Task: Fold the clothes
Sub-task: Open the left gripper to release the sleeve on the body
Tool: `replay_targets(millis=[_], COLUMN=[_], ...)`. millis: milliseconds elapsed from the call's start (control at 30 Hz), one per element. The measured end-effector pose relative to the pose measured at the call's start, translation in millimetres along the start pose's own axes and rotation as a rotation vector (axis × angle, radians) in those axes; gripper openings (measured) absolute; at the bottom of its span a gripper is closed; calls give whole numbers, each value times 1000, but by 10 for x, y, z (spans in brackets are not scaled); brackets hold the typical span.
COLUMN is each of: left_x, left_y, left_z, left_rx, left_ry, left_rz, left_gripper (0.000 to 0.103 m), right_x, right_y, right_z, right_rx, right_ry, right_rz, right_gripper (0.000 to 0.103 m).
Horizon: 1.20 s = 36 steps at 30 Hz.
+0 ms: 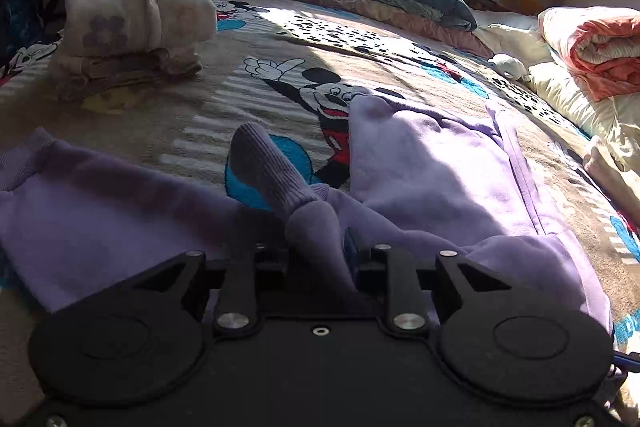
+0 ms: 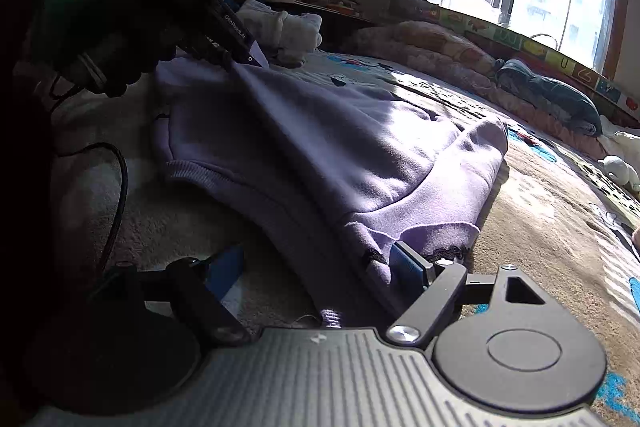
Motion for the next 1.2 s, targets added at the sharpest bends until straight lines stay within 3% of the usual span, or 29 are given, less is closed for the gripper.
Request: replay_targets(millis=[100,133,167,267,300,367,400,500,600,733,833,1000,1200], left_x=[-223,-255,-276,-344,-360,-385,-407,-482,-533,-516,-316,321,1362], left_y=[-39,15,94,332,322,155,134,187,323,473,463,235,-159], left_z=[24,8,-18,19,54,154,197,295,277,178,15,-352,-731], left_rx=[1,39,91,275,273,147,123,126,153,177,166,113,76], left_ry=[201,227,243,325,340,343,355,401,394,333,223,-23,-371], left_rz=[82,101,126,181,170,114,98,63,-26,-80,-70,17,158], left_gripper=[27,14,10,10,10,10,10,18,24,24,24,24,24], right_x=[24,33,37,54,58,64,65,72,87,85,100,161,148], right_y=[14,19,18,21,20,23,27,44,49,112,143,118,24], right_z=[-4,-7,-8,-11,-14,-20,-20,-30,-53,-87,-123,-134,-93], right_rx=[7,9,7,6,6,5,6,12,16,46,77,104,42], right_ry=[-12,-16,-19,-32,-34,-36,-38,-48,-56,-58,-59,-86,-70], right_rz=[-8,-11,-13,-20,-21,-21,-21,-26,-31,-29,-15,-19,-46], right_gripper=[80,80,80,80,81,81,81,81,81,81,81,83,83])
Point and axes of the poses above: each gripper's, at about its wrist camera, not at the fingertips, and y roughly against the way its jaws point, x to its right, z to its underside, the point moved 2 cm from there along -y, roughly the way its jaws point, and after that the axes turned 15 degrees about -y, right-handed, at the moved point
